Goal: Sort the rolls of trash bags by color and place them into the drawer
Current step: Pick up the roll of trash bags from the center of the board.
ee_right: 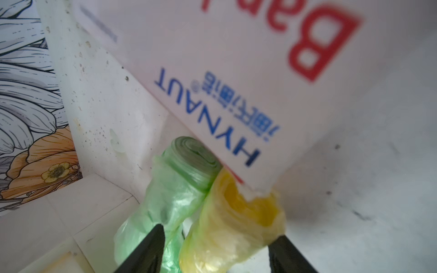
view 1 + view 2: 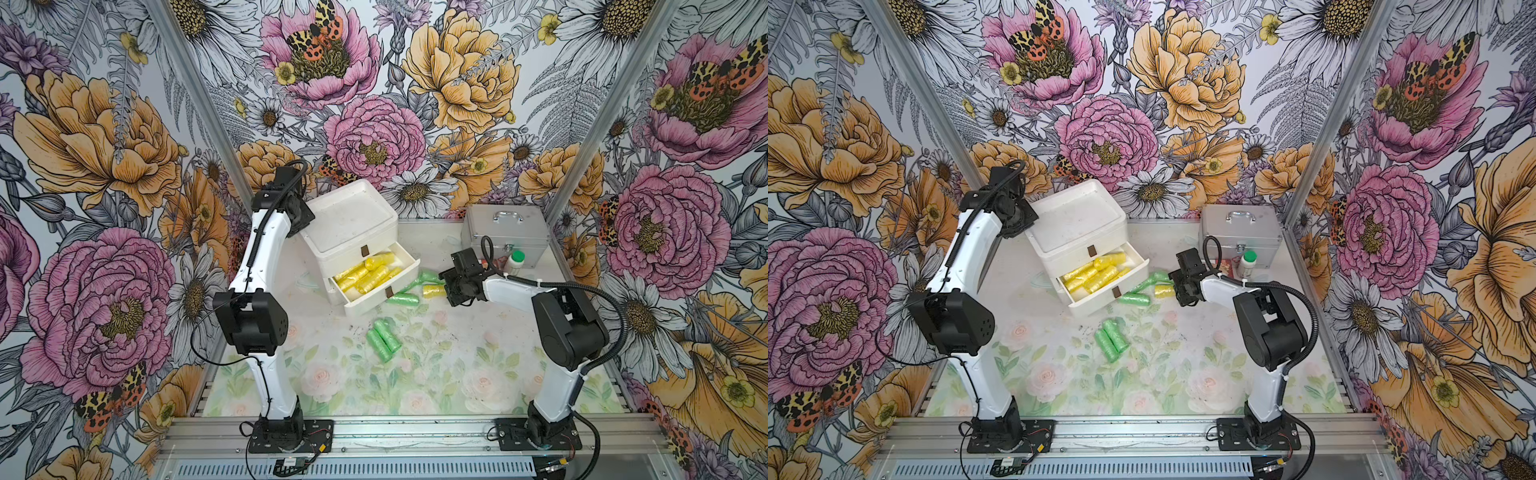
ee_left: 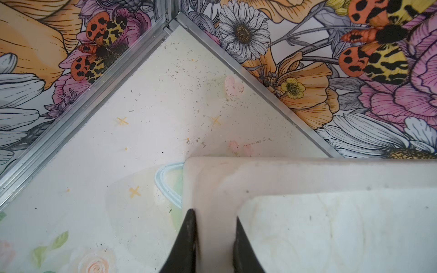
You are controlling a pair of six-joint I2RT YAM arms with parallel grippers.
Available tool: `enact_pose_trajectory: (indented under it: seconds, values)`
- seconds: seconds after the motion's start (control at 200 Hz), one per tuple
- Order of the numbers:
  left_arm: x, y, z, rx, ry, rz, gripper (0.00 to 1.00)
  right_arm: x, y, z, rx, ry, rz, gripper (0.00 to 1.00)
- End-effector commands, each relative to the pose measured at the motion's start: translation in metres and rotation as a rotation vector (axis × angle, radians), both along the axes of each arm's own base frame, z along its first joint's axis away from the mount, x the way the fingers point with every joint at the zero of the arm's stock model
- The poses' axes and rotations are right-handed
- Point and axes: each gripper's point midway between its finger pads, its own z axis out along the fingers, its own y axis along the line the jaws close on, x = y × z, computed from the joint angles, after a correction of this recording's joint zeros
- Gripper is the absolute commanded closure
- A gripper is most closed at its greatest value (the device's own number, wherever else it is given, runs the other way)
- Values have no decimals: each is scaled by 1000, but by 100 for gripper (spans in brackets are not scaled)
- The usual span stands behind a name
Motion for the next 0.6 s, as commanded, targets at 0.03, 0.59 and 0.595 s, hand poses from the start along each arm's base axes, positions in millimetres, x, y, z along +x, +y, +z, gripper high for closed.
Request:
enact_pose_trajectory:
  seconds: [0.03,0.59,0.595]
  values:
    - [-3,-79,-91,-377,231,-68,100,5,6,0,5,0,-22,35]
    - [-3,-78,-90,-381,231,-68,100,1,9,-23,-8,48,8,84]
    - [-3,-79,-90,-381,230,-68,100,0,8,-23,-9,48,8,85]
